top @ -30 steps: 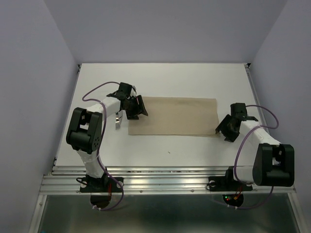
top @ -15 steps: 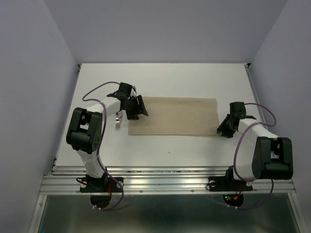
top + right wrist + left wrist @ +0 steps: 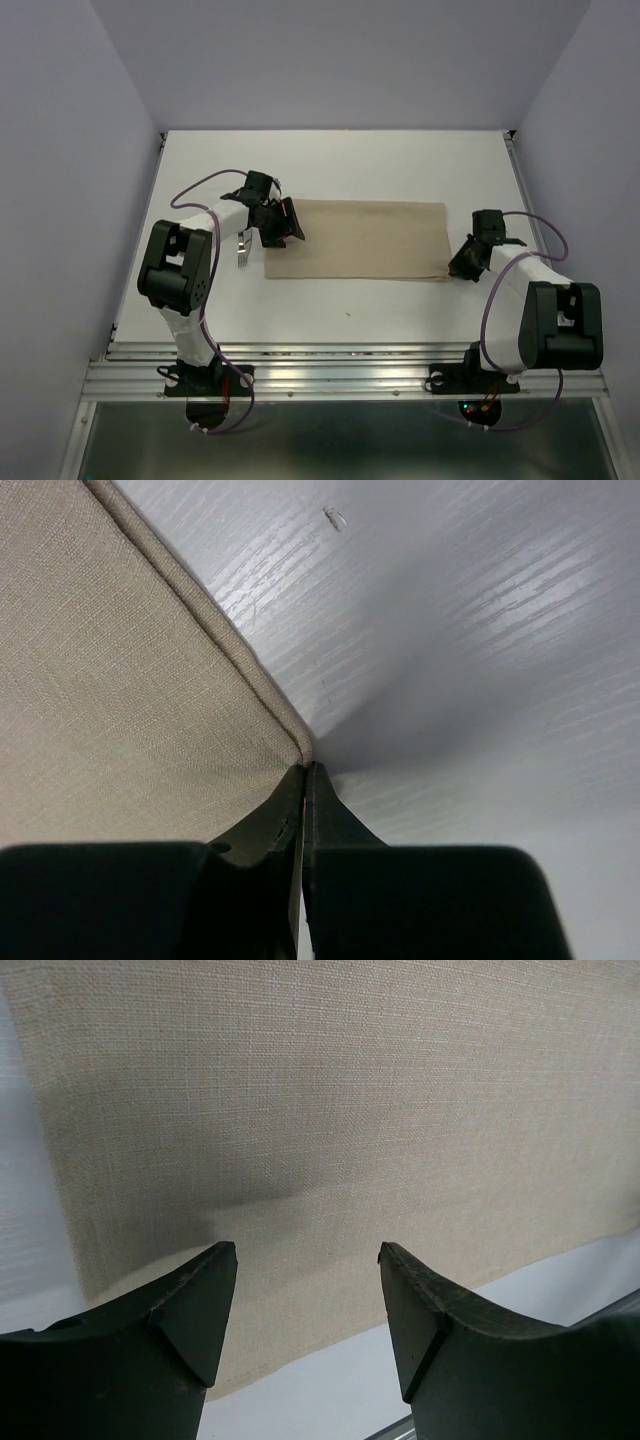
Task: Fold the napkin into a case and place the utensils inside
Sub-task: Smooth out the rectangle-folded napkin at the center of the board.
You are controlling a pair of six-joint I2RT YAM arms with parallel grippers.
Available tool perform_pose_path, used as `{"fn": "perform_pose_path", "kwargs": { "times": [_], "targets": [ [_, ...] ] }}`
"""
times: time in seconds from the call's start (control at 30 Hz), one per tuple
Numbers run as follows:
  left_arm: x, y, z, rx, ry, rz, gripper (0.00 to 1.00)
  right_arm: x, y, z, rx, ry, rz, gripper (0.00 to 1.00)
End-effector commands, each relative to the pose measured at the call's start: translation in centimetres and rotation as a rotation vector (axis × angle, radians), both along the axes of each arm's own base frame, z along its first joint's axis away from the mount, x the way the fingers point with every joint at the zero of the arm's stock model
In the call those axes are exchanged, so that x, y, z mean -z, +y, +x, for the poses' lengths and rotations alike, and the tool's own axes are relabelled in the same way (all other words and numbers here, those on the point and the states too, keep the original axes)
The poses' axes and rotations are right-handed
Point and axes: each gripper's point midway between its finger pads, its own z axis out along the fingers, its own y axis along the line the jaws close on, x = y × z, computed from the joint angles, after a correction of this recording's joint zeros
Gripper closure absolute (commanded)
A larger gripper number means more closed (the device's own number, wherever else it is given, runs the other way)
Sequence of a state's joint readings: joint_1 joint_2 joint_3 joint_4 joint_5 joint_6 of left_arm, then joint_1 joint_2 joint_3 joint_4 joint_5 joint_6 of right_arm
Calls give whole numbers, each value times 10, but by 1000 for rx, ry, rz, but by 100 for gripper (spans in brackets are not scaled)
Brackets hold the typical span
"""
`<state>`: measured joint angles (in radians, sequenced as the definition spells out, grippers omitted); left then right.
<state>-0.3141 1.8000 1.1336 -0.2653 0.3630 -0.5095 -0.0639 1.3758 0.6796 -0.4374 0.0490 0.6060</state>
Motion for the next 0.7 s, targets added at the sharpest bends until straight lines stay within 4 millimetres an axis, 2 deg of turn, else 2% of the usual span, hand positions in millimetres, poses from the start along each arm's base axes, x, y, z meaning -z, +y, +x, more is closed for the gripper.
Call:
{"fn": "perform_pose_path", "kwargs": {
  "times": [0.0,0.1,0.2,0.23,0.27,0.33,0.37,0.43,0.57,0.6,0.63,0.67],
  "targets": [
    [-13,-5,8,17,-45,-12,30,-12,-19,10,20,-23,-107,99],
    [-13,-6,9,18,-45,-12,30,-19,-33,12,42,-16,-179,99],
    [-14,-7,11,19,-46,-16,30,-20,-32,16,32,-17,-173,99],
    [-15,-8,12,20,-48,-18,30,-21,-30,18,25,-21,-162,78],
    [-15,-8,14,17,-48,-18,30,-22,-28,19,18,-24,-154,70],
    [-21,-11,20,18,-61,-25,30,-32,-22,31,-7,-66,-125,58],
    [-20,-12,22,19,-59,-26,30,-37,-19,36,-14,-87,-111,57],
    [-28,-16,31,17,-78,-38,30,-51,-8,53,-37,-143,-66,57],
    [-38,-36,44,46,-106,-63,30,-70,31,87,-116,-214,-18,60],
    [-48,-44,51,57,-128,-78,30,-73,54,93,-164,-227,2,60],
    [-52,-50,54,62,-135,-88,30,-78,72,109,-199,-256,31,60],
    [-49,-61,53,79,-126,-94,30,-81,87,116,-230,-272,53,60]
  ]
}}
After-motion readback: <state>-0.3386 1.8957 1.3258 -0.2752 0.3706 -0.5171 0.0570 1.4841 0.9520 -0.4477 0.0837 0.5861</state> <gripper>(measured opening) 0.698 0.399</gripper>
